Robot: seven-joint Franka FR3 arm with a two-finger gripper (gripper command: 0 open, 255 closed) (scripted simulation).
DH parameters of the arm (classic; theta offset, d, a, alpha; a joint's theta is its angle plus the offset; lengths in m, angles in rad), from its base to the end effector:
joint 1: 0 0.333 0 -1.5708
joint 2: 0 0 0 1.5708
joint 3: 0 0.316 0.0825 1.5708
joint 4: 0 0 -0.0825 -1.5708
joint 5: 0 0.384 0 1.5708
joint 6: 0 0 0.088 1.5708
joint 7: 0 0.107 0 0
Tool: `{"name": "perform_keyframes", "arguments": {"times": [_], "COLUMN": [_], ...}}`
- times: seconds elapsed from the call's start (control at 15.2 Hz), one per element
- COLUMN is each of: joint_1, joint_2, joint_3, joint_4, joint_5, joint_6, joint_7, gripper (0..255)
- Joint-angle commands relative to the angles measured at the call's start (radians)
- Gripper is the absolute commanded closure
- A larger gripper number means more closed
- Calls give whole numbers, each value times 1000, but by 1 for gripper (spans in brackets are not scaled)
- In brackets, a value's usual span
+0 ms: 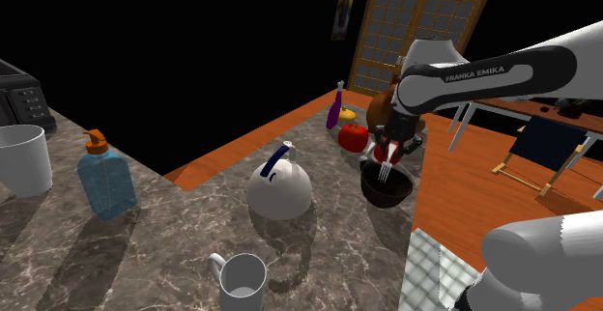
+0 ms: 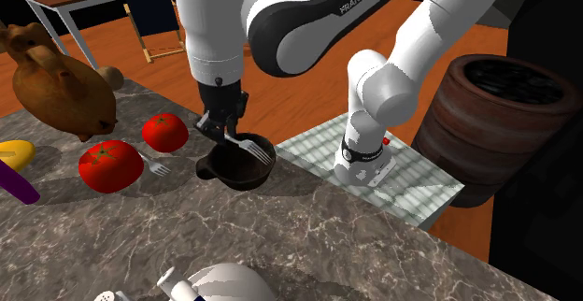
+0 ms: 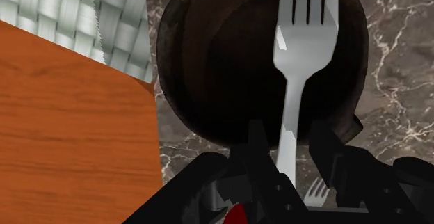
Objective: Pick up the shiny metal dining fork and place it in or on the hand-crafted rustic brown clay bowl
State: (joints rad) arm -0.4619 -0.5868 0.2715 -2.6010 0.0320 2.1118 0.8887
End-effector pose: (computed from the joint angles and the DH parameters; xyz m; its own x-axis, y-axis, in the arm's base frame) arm 0.3700 -0.0693 0.4458 0.4210 -0.8954 0.1447 -0.9056 -0.4239 0.0122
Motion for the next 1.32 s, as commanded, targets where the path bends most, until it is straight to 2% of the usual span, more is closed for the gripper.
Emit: {"name": "perform_keyframes", "arguments": {"times": [0.0, 0.26, 0.79, 0.86, 1.19, 1.25], "joint_1": [-1, -3, -3, -3, -3, 1], "joint_2": [10, 39, 39, 39, 39, 19], "joint_3": [4, 14, 14, 14, 14, 10], "joint_4": [-20, -64, -64, -64, -63, -43], "joint_5": [0, -2, -2, -2, -2, 1], "joint_6": [31, 103, 103, 103, 103, 62], "joint_7": [3, 13, 13, 13, 13, 10], "gripper": [255, 255, 255, 0, 0, 0]}}
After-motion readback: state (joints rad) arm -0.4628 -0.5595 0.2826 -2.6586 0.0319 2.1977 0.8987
